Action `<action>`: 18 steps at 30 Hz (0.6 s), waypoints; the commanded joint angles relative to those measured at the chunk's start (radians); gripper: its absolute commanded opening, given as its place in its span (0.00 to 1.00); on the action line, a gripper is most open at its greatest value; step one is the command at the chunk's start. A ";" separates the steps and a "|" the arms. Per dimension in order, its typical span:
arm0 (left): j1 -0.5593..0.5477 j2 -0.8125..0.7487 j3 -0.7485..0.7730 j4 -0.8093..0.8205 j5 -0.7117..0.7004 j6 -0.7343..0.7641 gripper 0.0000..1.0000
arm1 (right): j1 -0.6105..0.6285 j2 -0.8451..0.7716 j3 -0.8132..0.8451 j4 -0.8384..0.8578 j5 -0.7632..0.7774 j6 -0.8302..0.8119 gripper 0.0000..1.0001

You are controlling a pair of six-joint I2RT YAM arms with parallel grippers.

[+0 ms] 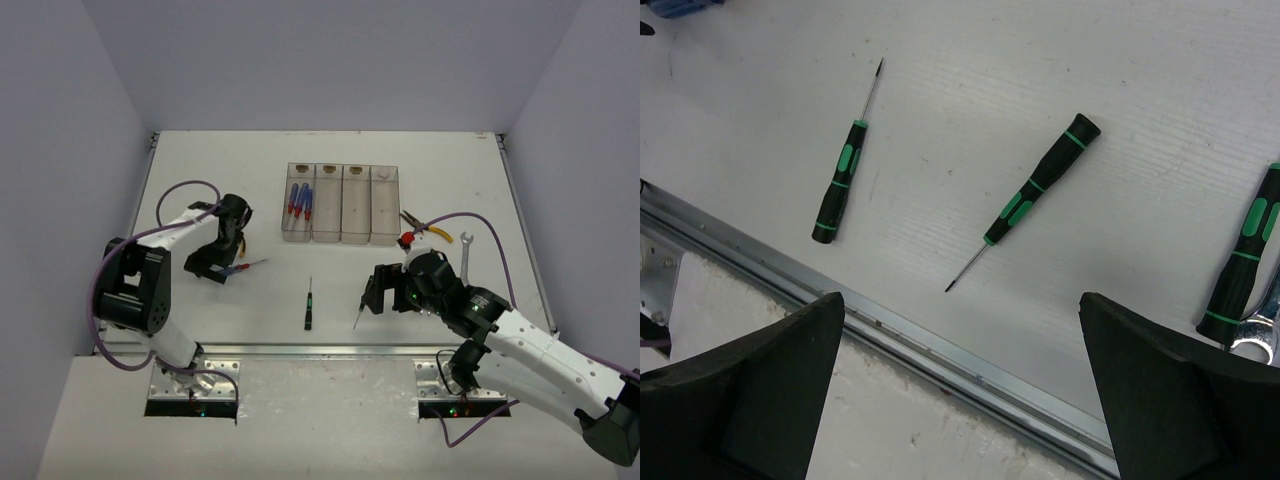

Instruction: Sort the tools into containers

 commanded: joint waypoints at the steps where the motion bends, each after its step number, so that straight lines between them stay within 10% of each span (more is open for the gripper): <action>1: 0.028 -0.003 -0.020 0.057 0.023 -0.059 0.87 | 0.001 0.002 -0.001 0.026 0.018 -0.006 0.99; 12: 0.042 0.104 -0.017 0.077 0.053 -0.042 0.66 | 0.001 0.032 -0.014 0.051 0.006 -0.003 0.99; 18: 0.042 0.121 -0.040 0.063 0.095 -0.038 0.03 | 0.001 0.030 -0.008 0.044 0.008 -0.003 0.99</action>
